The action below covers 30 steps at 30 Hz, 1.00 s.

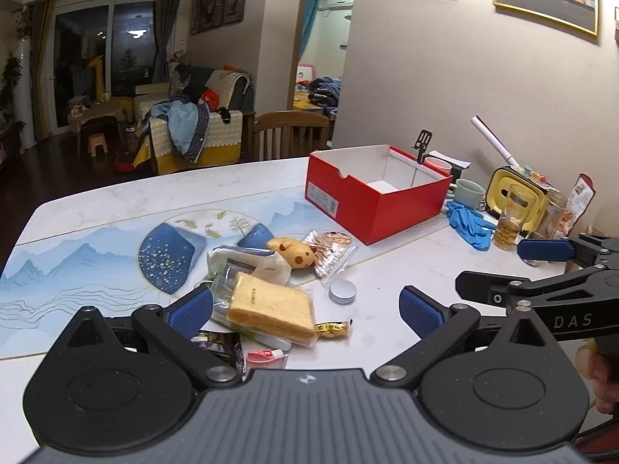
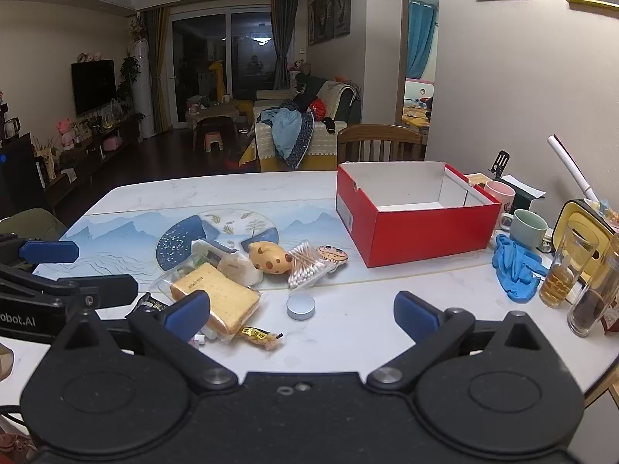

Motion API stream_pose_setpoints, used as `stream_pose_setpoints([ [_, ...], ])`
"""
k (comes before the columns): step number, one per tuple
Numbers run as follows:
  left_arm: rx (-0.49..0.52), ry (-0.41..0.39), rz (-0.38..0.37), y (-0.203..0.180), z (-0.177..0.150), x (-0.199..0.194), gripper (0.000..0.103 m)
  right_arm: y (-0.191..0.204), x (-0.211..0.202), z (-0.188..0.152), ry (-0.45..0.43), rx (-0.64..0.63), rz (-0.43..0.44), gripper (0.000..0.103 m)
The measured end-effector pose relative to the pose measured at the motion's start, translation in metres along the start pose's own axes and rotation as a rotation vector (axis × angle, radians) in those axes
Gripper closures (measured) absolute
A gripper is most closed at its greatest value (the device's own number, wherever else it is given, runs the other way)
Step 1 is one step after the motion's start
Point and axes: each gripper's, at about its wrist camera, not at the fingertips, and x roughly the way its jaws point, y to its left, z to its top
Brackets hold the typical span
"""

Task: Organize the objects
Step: 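Move the left tool toward the black wrapped snack on the table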

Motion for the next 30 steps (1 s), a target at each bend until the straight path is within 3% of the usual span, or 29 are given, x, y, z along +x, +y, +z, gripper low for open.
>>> stream_pose_setpoints([
  [10,0.018,-0.015,-0.027,-0.002,0.002,0.000,0.000,0.004,-0.004,0.007,-0.013,-0.009,0.007,0.004],
  [30,-0.082,-0.007,-0.022,0.019,0.005,0.017,0.000,0.006,0.013,0.017,-0.008,-0.052,0.062,0.004],
])
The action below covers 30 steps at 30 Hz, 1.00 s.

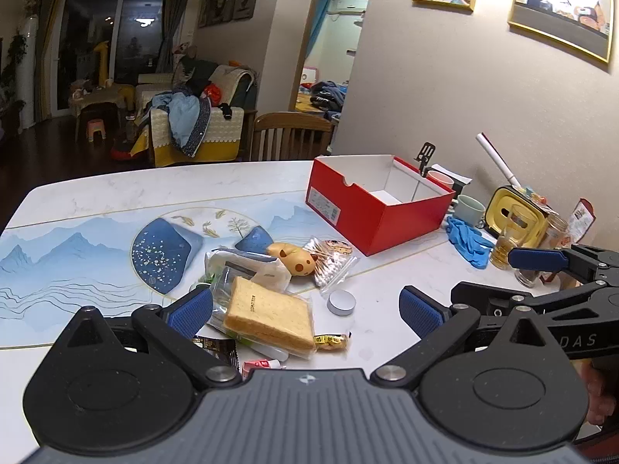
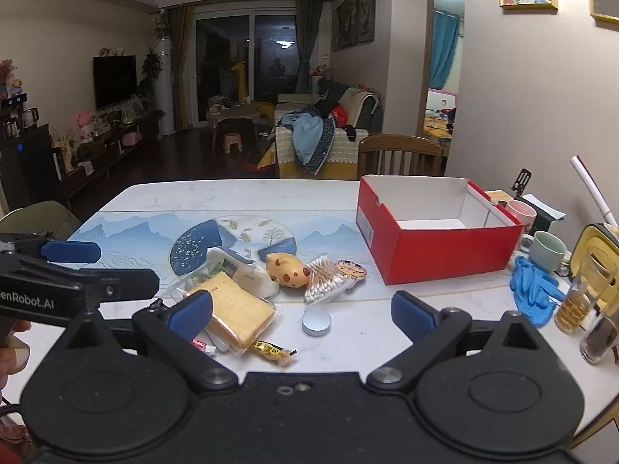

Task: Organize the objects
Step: 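Move the left tool toward the black wrapped snack on the table, then grasp the black wrapped snack with the left tool while the right tool grasps the bagged bread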

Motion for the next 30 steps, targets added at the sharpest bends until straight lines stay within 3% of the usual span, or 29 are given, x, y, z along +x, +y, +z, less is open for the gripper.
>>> stream_pose_setpoints([
  [11,-0.037,0.020,0.054,0.006,0.011,0.027,0.000,-0.017,0.036,0.014,0.024,-0.037,0.094,0.004],
  [18,-0.113,0.061,0.117,0.027,0.011,0.050,0.000,-0.027,0.073,0.015,0.071,-0.099,0.162,0.004],
  [30,-0.102,0.205,0.253,0.064,-0.032,0.102,0.000,-0.026,0.134,0.009,0.175,-0.227,0.308,0.004],
])
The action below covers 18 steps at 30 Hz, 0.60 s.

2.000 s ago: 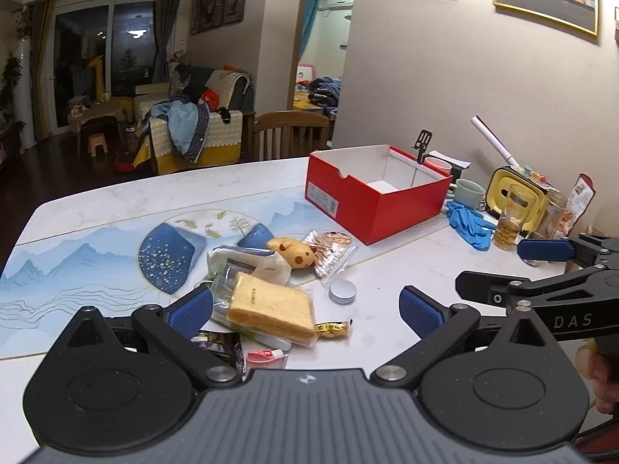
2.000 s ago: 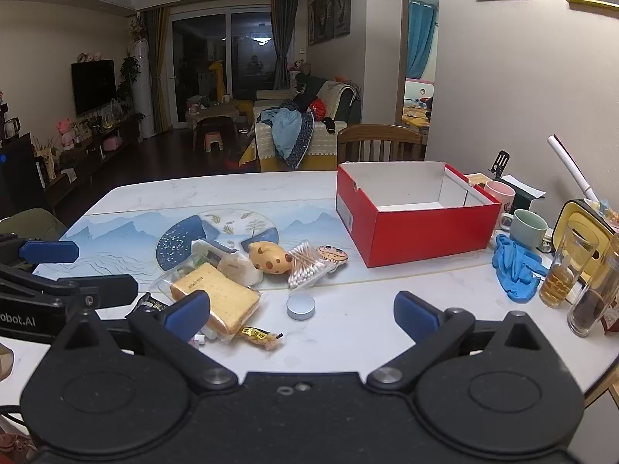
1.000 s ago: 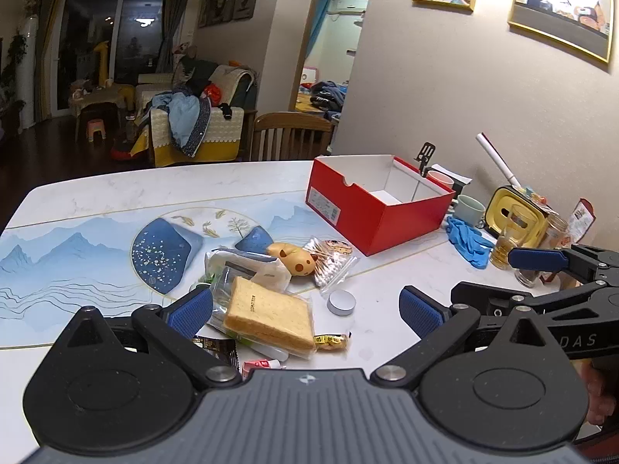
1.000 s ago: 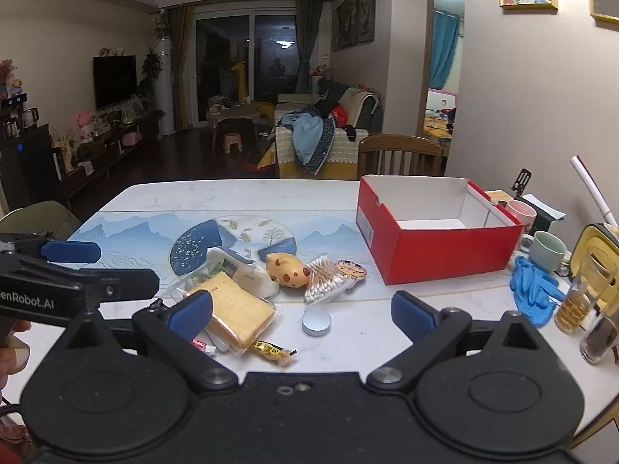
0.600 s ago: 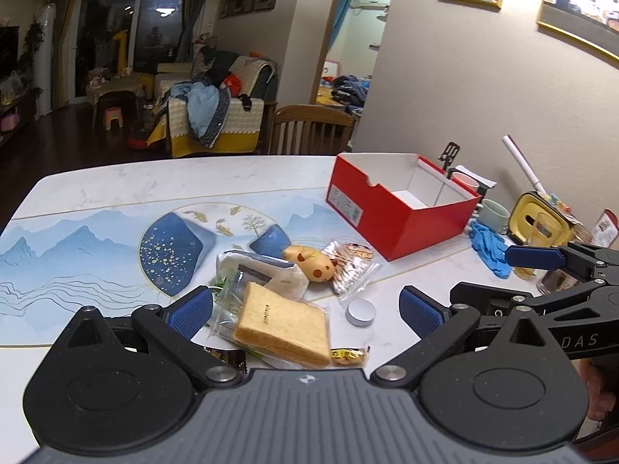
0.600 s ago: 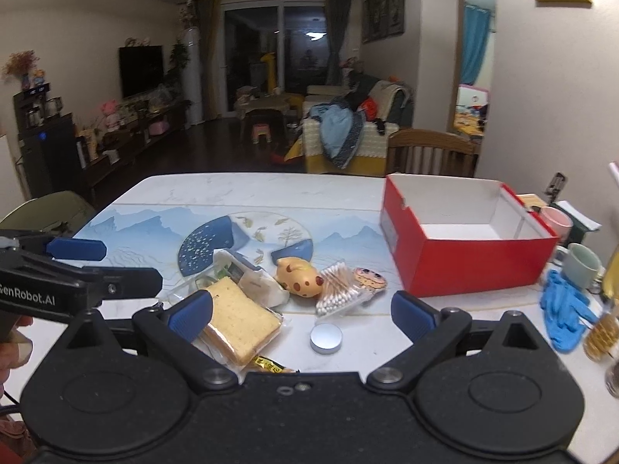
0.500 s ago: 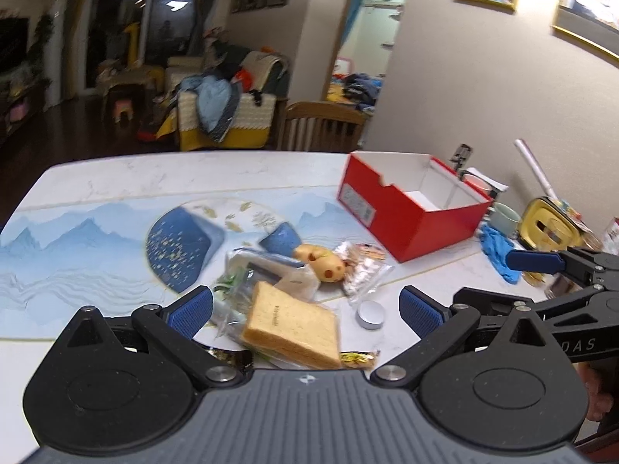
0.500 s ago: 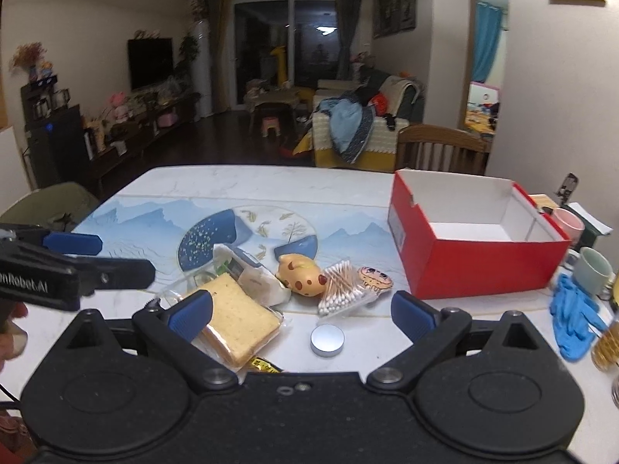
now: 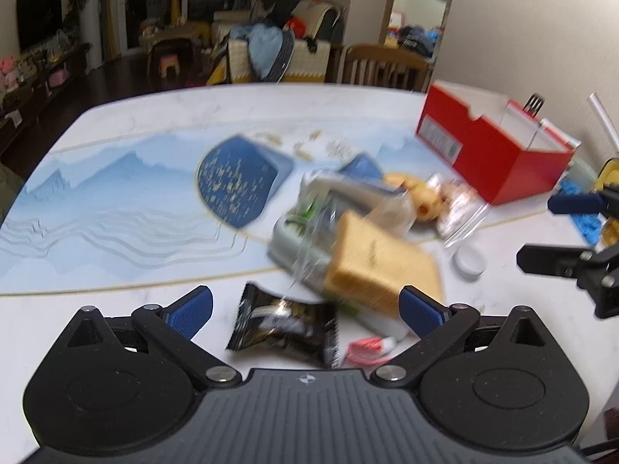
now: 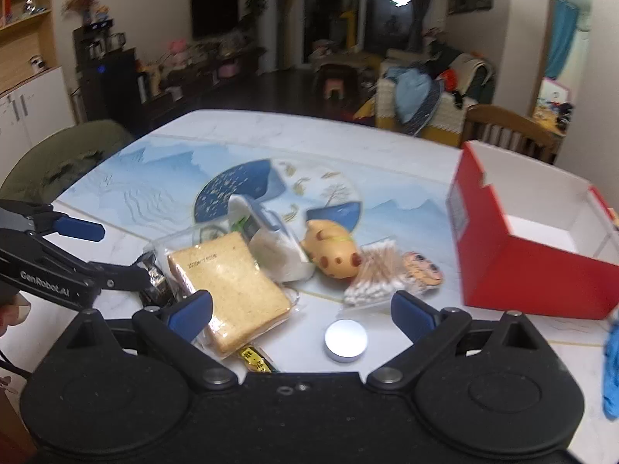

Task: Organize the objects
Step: 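Grasp the black wrapped snack with the left tool while the right tool grasps the bagged bread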

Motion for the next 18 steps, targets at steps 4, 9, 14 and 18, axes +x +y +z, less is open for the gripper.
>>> stream_pose_setpoints([
  [4,0.023,0.050,0.030,0.005,-0.008,0.019,0.000,0.000,0.022,0.001,0.045,-0.006,0.048,0.004],
  [9,0.036,0.072,0.027,0.006,-0.011,0.033,0.000,0.009,0.054,0.005,0.105,-0.036,0.096,0.004],
  [14,0.062,0.093,0.040,0.005,-0.013,0.044,0.000,0.018,0.078,0.009,0.140,-0.062,0.148,0.002],
  [18,0.067,0.104,0.043,0.007,-0.011,0.051,0.001,0.017,0.094,0.012,0.180,-0.060,0.198,0.001],
])
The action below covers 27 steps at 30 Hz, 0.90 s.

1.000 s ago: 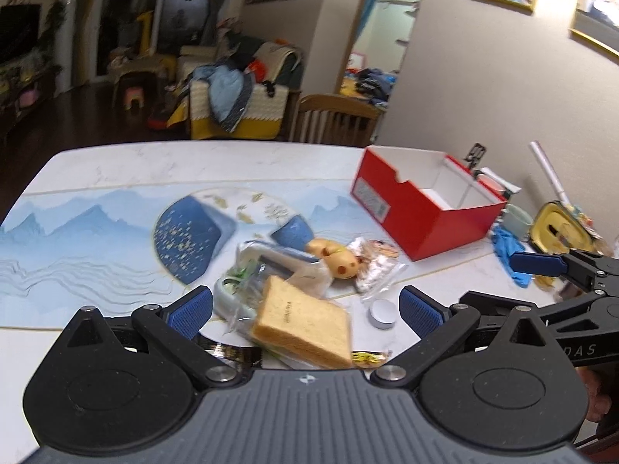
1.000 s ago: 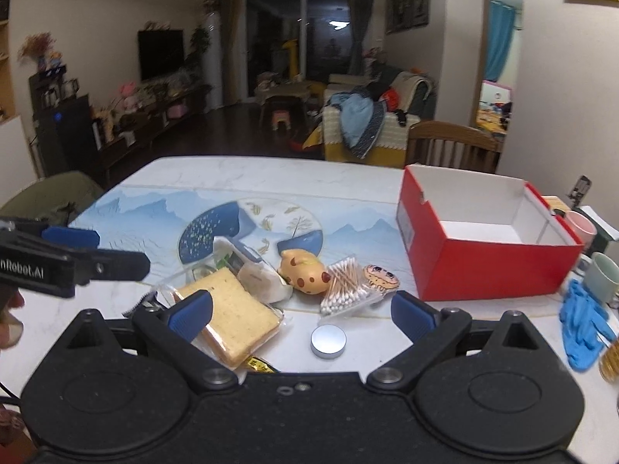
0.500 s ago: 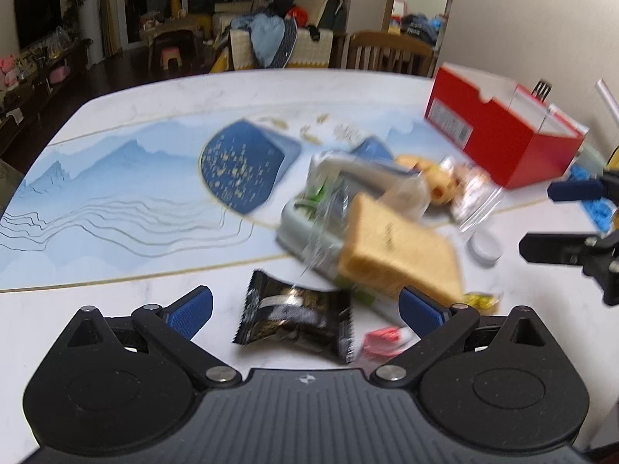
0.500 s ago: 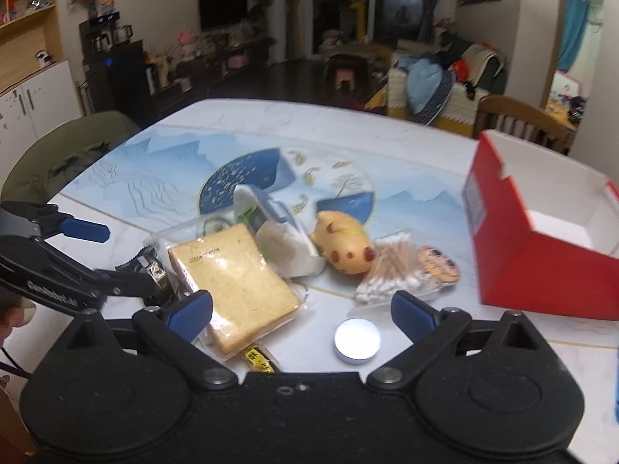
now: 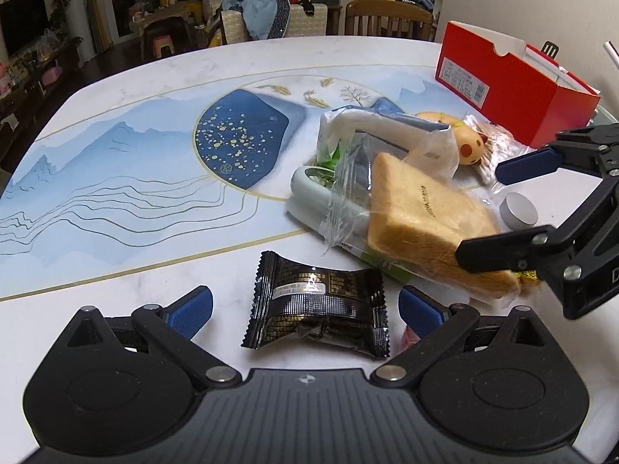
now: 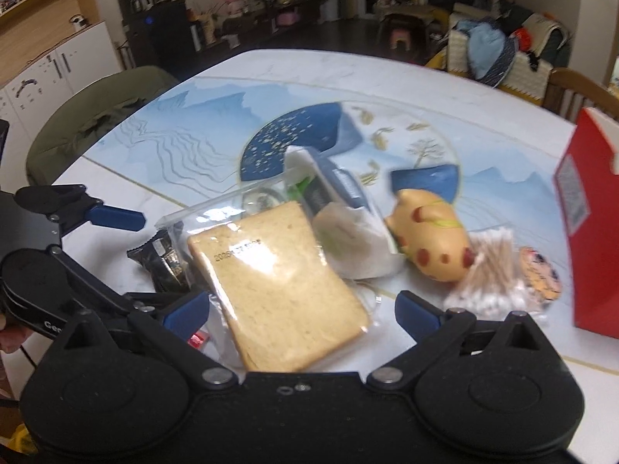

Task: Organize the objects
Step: 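Grasp the black wrapped snack with the left tool while the right tool grasps the bagged bread, then carry the black snack with the left tool while the right tool carries the bread to the red box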

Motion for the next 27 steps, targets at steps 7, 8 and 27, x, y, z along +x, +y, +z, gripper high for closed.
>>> stream_pose_setpoints([
  [7,-0.020,0.018,-0.008,0.004,0.001,0.008,0.003,-0.003,0.020,0.006,0.044,0.024,0.040,0.000],
  [8,-0.018,0.018,-0.006,0.003,0.001,0.008,0.005,-0.002,0.022,0.007,0.046,0.024,0.041,0.000],
  [27,-0.052,-0.003,-0.051,-0.002,0.002,-0.013,0.056,0.009,-0.009,0.010,-0.006,0.056,0.024,0.020],
])
